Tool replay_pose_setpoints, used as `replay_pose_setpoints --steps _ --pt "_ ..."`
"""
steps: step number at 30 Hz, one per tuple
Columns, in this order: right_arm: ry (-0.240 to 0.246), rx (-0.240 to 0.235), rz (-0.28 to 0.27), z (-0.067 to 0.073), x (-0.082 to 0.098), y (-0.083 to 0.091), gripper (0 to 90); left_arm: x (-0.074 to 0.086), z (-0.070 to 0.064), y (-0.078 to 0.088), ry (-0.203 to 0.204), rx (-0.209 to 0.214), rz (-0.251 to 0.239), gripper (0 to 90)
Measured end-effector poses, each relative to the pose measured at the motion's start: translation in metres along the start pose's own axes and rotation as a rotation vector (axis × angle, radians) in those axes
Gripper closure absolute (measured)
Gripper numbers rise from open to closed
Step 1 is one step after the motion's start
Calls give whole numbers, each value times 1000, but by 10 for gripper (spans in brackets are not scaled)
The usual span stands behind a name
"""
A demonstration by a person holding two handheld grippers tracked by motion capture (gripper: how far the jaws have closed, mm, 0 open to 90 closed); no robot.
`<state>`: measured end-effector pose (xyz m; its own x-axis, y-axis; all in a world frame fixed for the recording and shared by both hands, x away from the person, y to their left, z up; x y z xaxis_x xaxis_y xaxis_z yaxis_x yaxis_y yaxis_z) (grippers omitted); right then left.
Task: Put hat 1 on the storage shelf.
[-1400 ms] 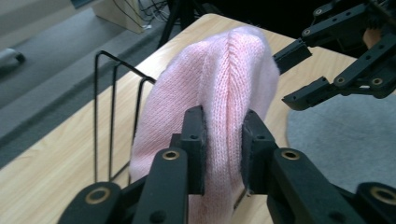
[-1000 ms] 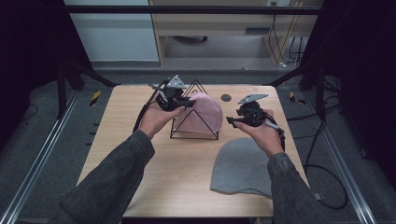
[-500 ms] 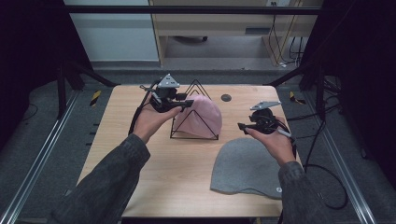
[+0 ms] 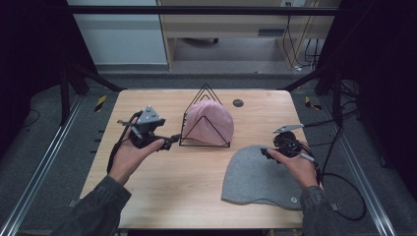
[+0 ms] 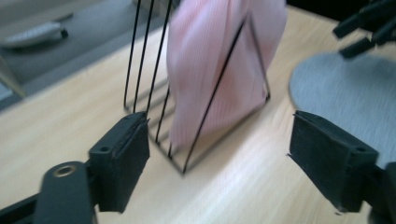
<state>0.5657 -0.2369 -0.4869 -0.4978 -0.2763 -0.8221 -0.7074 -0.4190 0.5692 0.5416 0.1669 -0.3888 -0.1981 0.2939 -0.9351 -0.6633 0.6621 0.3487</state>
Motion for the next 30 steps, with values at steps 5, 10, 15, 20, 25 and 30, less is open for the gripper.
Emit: replay_pose_setpoints --steps 5,10,15,20,25,30 --pt "-50 40 -2 -15 19 -12 366 62 3 13 15 -33 74 130" --pt "-75 64 -7 -25 29 -20 369 100 6 16 11 -43 158 131" --pt "-69 69 15 -24 37 -22 399 108 11 22 34 -71 158 132" --pt "-55 53 16 -20 38 -19 550 117 13 27 61 -91 171 137" --pt "-45 10 17 -12 38 -17 800 119 16 27 65 -109 180 140" --pt "-5 -2 -21 0 30 -6 852 123 20 27 89 -103 189 138"
Point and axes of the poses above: each handheld gripper's, and its own axes: y roughly backward along the jaws, x roughly out of its underside, z roughly to its left, the point moved 5 cm from there along -y, roughly forward along the jaws, and after that the axes turned 14 degrees about -z, right-handed, at the moved point
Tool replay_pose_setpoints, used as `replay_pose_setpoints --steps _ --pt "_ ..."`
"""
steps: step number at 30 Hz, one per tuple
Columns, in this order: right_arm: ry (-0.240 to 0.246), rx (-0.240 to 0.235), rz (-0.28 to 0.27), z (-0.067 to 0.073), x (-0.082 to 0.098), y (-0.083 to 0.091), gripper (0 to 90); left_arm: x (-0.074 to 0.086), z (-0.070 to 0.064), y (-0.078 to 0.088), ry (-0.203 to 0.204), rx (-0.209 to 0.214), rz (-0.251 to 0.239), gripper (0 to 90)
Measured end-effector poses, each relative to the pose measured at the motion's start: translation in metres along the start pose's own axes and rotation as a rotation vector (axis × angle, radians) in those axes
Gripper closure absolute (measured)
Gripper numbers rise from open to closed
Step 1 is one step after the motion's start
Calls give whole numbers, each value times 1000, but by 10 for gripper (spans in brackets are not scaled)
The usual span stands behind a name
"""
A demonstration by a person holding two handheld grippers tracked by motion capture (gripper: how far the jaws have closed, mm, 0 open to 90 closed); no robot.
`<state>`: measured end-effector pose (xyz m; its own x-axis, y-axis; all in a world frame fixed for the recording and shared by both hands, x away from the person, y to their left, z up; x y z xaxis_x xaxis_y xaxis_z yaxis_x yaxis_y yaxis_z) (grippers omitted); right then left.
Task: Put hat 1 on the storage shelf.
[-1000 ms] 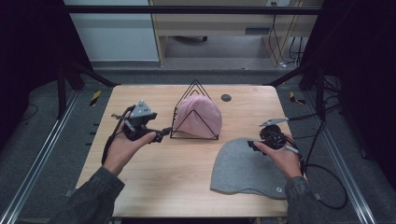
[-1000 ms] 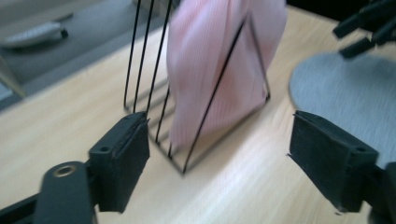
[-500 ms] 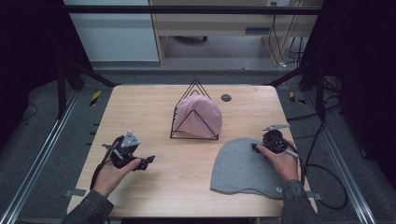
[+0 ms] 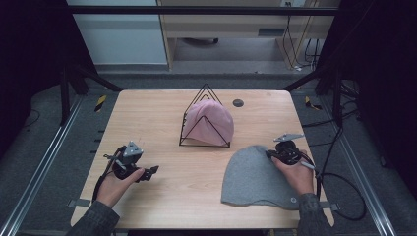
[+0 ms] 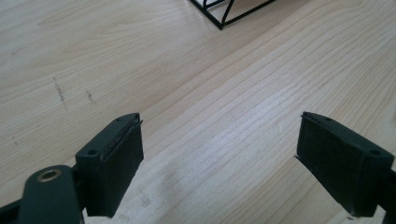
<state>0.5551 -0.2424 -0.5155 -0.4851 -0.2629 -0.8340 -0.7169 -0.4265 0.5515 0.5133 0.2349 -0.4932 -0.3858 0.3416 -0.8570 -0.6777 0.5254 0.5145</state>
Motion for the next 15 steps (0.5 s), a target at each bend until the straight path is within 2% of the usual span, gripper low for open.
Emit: replay_pose_setpoints --steps 5,15 --pt "58 -19 -55 20 -11 11 853 3 4 0 13 7 10 136" --pt "89 -59 -100 38 -23 20 857 5 3 -1 23 24 21 133"
Point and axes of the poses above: each handheld gripper's, and its own axes: y roughly backward along the jaws, x roughly out of its underside, z roughly to its left, the point moved 5 cm from there along -y, roughly forward along the jaws, and after that the axes turned 14 degrees about -z, right-handed, at the moved point
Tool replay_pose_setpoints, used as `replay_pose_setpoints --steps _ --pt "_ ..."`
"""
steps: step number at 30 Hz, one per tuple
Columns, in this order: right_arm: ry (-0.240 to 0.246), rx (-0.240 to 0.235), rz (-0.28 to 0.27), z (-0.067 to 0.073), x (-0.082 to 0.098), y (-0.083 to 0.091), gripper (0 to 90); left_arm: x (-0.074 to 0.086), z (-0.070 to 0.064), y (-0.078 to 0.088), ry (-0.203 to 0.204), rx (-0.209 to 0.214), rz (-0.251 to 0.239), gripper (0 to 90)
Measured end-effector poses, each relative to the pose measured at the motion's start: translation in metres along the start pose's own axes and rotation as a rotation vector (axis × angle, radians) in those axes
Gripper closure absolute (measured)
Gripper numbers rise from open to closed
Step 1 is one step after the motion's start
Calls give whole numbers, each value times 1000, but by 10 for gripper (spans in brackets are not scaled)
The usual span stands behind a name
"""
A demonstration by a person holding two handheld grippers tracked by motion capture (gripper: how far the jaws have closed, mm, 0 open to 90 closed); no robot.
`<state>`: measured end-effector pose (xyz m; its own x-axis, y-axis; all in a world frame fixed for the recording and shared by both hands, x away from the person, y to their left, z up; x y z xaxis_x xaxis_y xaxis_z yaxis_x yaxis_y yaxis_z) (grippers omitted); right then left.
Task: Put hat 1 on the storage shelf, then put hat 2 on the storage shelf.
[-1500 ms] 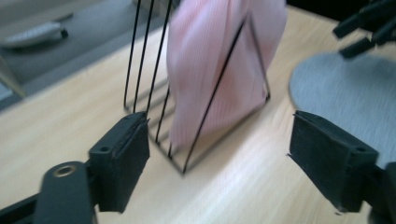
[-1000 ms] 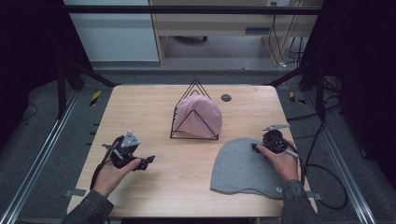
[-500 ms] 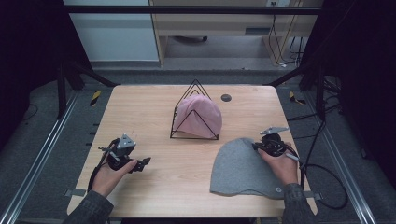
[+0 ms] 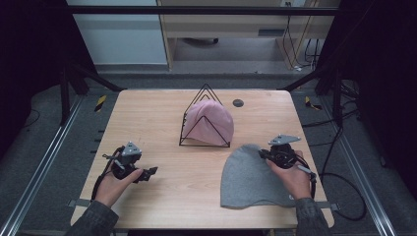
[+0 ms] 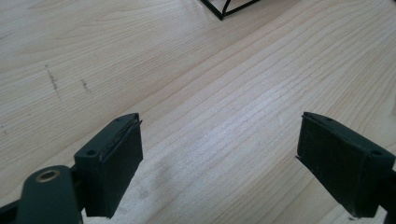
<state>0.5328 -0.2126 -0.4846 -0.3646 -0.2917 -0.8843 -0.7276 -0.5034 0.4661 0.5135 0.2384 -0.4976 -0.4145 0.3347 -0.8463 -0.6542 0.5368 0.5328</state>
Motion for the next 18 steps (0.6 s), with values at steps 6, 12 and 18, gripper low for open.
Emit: replay_pose_setpoints --steps 6,12,18 --pt "-1 -31 -32 8 -10 6 858 0 -1 1 3 8 0 133" --pt "25 -81 -67 23 -33 17 860 0 -6 0 6 32 -4 133" --pt "78 -141 -132 48 -77 39 860 -6 -18 5 -5 80 -35 135"
Point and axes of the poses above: each handheld gripper's, and its own axes: y roughly backward along the jaws, x roughly out of its underside, z roughly to its left, the point moved 5 cm from there along -y, roughly forward along the jaws, and after that the axes turned 14 degrees about -z, right-handed, at the moved point
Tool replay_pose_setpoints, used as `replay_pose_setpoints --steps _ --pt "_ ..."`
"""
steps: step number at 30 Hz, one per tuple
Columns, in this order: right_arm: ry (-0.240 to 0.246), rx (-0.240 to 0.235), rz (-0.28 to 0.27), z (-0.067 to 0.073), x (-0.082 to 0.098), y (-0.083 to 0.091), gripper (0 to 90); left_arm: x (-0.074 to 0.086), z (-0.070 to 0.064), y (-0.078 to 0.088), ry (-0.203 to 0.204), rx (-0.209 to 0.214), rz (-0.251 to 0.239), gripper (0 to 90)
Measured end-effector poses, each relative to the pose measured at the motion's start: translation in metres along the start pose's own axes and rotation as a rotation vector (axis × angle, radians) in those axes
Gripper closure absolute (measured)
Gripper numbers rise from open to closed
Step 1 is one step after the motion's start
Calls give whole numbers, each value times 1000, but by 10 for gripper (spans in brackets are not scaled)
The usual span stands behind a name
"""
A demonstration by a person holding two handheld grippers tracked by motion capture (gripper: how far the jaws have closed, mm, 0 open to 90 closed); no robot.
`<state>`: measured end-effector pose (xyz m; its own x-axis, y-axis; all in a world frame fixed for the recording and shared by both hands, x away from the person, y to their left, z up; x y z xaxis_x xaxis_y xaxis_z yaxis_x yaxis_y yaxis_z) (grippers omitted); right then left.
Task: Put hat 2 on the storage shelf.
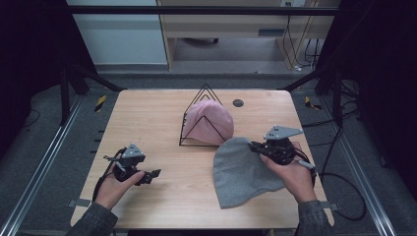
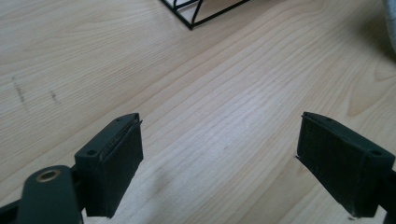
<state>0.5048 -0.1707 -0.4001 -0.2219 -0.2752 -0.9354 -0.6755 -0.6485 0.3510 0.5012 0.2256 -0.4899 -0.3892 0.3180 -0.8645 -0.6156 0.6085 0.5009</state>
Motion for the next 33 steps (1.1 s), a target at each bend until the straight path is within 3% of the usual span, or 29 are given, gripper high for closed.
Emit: replay_pose_setpoints --steps 7,10,13,17,23,30,33 --pt "46 -55 -39 20 -35 2 861 -8 -20 1 -13 75 -24 138" --pt "81 -77 -51 31 -52 1 861 -13 -30 2 -40 109 -31 138" --pt "116 -93 -56 40 -70 -1 861 -20 -37 4 -41 137 -50 138" --pt "149 -114 -66 50 -89 -5 861 -32 -44 6 -73 149 -56 137" --pt "189 -140 -79 65 -113 -13 861 -54 -49 9 -90 157 -88 137" --pt "211 -164 -95 77 -131 -20 861 -79 -55 6 -118 161 -117 142" --pt "210 -178 -103 82 -136 -20 861 -85 -54 3 -114 144 -136 165"
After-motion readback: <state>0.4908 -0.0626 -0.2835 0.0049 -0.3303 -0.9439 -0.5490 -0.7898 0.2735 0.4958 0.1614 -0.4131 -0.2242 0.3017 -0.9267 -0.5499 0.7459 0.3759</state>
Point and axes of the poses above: each handheld gripper's, and its own axes: y roughly backward along the jaws, x roughly out of its underside, z roughly to its left, the point moved 5 cm from there along -y, roughly forward along the jaws, and after that the axes turned 14 degrees about -z, right-handed, at the moved point
